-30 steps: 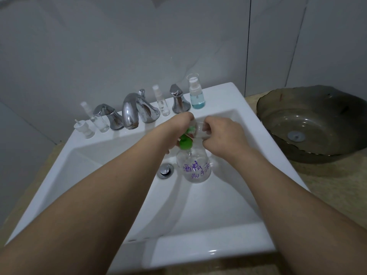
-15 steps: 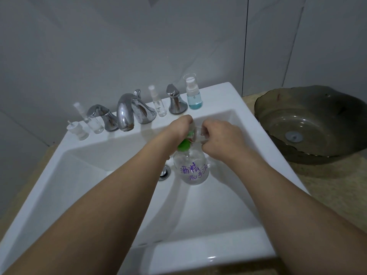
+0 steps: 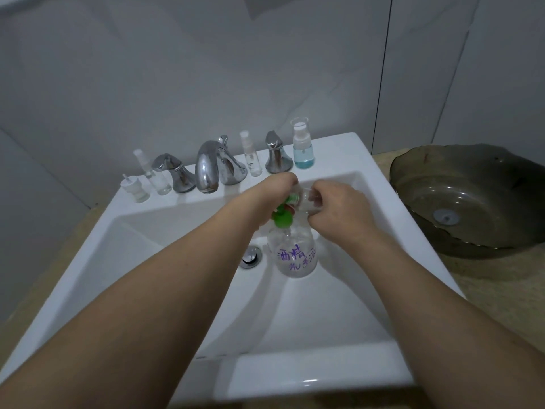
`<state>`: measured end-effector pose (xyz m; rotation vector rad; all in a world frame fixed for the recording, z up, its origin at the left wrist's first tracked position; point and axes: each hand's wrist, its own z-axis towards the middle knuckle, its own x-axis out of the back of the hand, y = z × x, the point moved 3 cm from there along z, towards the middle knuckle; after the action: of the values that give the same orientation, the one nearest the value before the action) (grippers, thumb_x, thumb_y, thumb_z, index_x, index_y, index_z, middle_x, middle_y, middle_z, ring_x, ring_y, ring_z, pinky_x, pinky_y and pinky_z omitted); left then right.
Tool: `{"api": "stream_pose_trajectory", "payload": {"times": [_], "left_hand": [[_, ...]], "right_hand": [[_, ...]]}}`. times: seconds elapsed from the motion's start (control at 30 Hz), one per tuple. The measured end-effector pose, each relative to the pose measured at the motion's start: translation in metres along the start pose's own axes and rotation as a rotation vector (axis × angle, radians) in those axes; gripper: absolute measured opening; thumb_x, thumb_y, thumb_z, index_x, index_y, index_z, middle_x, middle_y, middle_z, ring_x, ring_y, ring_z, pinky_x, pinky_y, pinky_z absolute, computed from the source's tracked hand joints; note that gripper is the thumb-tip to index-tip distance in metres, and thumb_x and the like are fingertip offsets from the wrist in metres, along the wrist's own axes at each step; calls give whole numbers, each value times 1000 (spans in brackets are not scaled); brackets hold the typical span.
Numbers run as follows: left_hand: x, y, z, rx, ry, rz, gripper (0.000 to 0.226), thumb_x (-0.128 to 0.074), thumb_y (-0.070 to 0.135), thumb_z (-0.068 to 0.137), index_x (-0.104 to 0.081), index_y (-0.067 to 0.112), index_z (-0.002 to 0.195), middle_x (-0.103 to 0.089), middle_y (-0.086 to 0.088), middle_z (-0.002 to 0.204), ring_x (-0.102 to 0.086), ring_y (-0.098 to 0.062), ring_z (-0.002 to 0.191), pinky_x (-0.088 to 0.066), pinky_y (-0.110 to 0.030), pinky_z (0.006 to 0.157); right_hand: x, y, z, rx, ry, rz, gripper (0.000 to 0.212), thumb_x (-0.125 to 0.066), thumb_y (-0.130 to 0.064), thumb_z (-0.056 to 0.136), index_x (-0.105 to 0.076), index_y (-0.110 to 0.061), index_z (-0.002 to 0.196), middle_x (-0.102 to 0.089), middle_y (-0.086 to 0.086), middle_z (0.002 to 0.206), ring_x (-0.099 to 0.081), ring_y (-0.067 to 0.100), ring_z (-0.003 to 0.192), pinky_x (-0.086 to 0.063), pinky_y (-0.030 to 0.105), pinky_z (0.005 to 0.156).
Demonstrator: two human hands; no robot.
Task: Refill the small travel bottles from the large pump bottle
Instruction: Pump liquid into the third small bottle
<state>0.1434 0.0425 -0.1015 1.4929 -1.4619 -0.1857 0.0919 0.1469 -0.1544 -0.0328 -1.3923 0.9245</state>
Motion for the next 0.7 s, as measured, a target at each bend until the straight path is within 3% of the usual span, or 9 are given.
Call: {"api": "stream_pose_trajectory", "payload": {"times": [0.07, 0.13, 0.23, 0.33, 0.43, 0.53, 0.7], "left_hand": [[-2, -2, 1, 31, 12, 7, 29, -42, 41, 95, -47, 14, 103, -55, -7, 85, -51, -25, 83, -30, -41, 79], [-5, -3, 4, 38, 24, 18, 30, -42, 42, 94, -47, 16, 106, -57, -7, 86, -51, -27, 85, -29, -48, 81], [-5, -3, 7, 15, 24, 29, 26, -39, 38, 96, -52, 15, 93, -62, -7, 86, -49, -20, 68, -33, -29, 64], [-8, -6, 9, 5, 22, 24, 26, -38, 31, 97, -51, 15, 82, -59, -8, 80, -46, -18, 60, -24, -26, 49], [-14, -5, 9, 0, 9, 30, 21, -40, 27, 96, -52, 14, 85, -52, -7, 73, -43, -19, 57, -24, -24, 49], [-15, -5, 13, -9, 20, 34, 20, -42, 28, 92, -56, 15, 98, -59, -11, 81, -45, -21, 60, -28, -27, 54], [-13, -8, 16, 18, 29, 42, 23, -41, 30, 94, -54, 16, 80, -57, -7, 74, -45, -20, 62, -28, -28, 54]], "right_hand": [[0, 0, 1, 10, 6, -3, 21, -64, -17, 68, -54, -26, 85, -65, -4, 92, -59, 25, 91, -49, 38, 80], [-1, 1, 2, 11, 5, -11, 22, -63, -17, 68, -56, -25, 87, -66, -3, 94, -59, 26, 93, -49, 38, 81], [-2, 2, 2, 5, -5, -33, 22, -62, -16, 68, -51, -27, 84, -65, -3, 94, -58, 26, 94, -48, 37, 80], [-5, 4, 2, 2, -39, -63, 24, -61, -15, 68, -46, -28, 82, -64, -3, 95, -58, 26, 95, -43, 34, 77], [-7, 7, 1, -30, -75, -86, 23, -61, -16, 70, -51, -28, 87, -63, -3, 101, -57, 26, 99, -41, 34, 80], [-7, 7, 2, -36, -83, -92, 24, -61, -17, 72, -55, -27, 92, -63, -2, 103, -57, 27, 101, -40, 34, 81], [-5, 4, 2, -5, -78, -92, 24, -62, -17, 73, -55, -27, 93, -63, -3, 104, -56, 25, 102, -38, 34, 80]]}}
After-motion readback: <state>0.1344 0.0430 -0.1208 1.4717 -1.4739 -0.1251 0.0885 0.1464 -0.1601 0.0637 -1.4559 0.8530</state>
